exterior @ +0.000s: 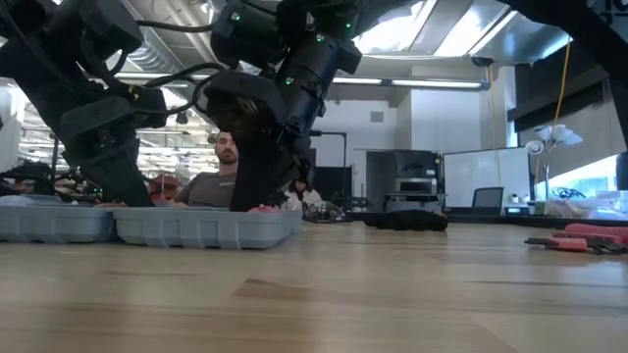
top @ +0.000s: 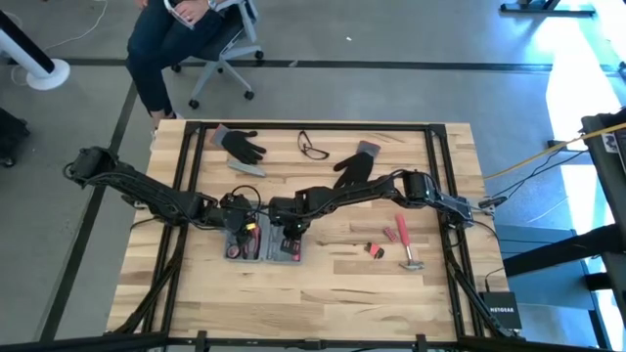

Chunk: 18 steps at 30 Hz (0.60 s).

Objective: Prefit tool cases

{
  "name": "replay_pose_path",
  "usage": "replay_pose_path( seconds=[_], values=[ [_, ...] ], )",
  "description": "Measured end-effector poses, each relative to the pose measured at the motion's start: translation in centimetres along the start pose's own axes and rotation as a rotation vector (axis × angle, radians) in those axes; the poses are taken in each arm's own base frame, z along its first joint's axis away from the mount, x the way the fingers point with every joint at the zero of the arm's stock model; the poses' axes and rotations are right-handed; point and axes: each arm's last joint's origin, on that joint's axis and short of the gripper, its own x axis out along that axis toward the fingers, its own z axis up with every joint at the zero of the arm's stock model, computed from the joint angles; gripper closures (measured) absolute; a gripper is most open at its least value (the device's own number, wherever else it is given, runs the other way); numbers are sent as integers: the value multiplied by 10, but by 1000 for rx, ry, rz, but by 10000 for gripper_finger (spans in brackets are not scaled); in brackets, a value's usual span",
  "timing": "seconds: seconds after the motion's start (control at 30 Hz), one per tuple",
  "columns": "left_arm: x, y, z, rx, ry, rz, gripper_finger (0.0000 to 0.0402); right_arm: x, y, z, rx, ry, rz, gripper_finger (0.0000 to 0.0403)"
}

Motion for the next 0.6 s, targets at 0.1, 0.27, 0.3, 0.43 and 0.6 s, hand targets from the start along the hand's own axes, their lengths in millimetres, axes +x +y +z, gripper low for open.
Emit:
replay_pose_path(
  seconds=[0.1,0.27,0.3,0.43,0.6],
  values=[
    [0,0,0,1,-4,2,401,-10,0,1,-22,-14,-20,403],
    [0,0,0,22,-9,7,401,-28,-13,11,-12,-62,-42,403],
    [0,0,0,22,-10,8,401,-29,-17,12,-2,-59,-41,403],
    [0,0,0,19,-11,10,401,-29,-27,15,12,-78,-47,403],
    [0,0,0,15,-14,14,401,-28,-28,16,10,-83,-49,403]
  ],
)
